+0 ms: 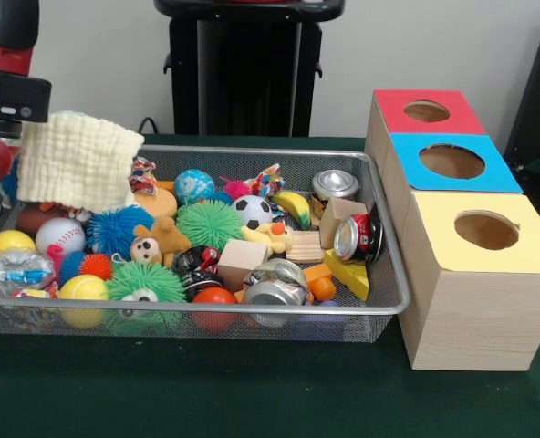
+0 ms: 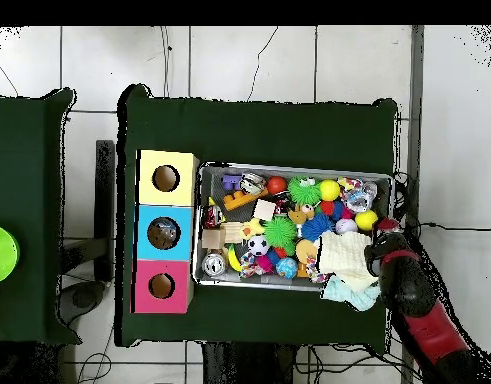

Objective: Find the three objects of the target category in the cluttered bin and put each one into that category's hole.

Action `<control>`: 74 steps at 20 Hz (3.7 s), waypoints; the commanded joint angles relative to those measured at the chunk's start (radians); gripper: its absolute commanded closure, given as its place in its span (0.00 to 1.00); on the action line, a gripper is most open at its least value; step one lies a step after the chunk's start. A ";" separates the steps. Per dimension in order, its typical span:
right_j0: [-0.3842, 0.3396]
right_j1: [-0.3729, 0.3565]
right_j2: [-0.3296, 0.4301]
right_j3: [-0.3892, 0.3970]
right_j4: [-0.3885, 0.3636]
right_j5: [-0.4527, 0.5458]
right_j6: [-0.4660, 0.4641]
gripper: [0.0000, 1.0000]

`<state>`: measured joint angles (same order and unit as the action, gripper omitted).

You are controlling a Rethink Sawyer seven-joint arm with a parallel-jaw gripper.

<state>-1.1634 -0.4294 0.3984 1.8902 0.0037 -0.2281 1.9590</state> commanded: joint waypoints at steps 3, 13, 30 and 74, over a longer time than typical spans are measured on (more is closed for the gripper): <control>-0.039 0.086 0.115 -0.099 -0.061 -0.014 0.150 0.00; -0.030 0.081 0.097 -0.114 -0.056 0.006 0.134 0.00; -0.046 0.006 0.185 0.027 -0.035 0.001 0.224 0.00; -0.152 0.032 0.245 -0.009 -0.102 0.102 0.102 0.00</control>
<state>-1.2725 -0.3890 0.5953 1.8990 -0.0599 -0.2281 1.9590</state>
